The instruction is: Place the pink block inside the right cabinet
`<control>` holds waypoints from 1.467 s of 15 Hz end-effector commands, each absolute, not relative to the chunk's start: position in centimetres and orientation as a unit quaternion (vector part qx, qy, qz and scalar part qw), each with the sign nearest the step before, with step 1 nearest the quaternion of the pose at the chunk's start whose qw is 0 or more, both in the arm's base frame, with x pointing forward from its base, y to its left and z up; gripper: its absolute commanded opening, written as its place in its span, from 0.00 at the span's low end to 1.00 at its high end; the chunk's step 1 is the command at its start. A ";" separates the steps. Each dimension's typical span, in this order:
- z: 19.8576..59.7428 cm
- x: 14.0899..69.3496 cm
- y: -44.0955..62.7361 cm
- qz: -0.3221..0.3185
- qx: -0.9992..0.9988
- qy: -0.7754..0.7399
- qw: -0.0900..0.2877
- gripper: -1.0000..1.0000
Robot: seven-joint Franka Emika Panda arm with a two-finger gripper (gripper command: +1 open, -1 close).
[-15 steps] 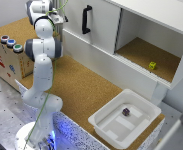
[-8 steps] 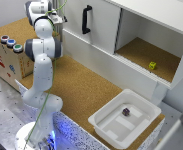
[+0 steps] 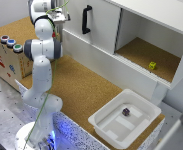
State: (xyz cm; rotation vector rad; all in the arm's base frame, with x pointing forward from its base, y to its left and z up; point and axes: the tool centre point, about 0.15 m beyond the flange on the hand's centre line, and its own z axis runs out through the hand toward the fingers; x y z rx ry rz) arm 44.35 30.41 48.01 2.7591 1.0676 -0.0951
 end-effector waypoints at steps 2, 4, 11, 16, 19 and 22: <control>44.9 38.5 16.2 0.040 0.964 0.263 0.015 0.00; 44.9 39.0 11.6 0.047 0.973 0.225 0.014 0.00; 45.6 44.7 -6.0 0.080 0.995 0.055 -0.012 0.00; 48.3 49.7 -16.7 0.156 0.985 -0.038 -0.064 0.00; 50.5 53.5 -19.3 0.187 0.978 -0.034 -0.088 0.00; 50.8 57.0 -22.1 0.182 0.980 -0.049 -0.063 0.00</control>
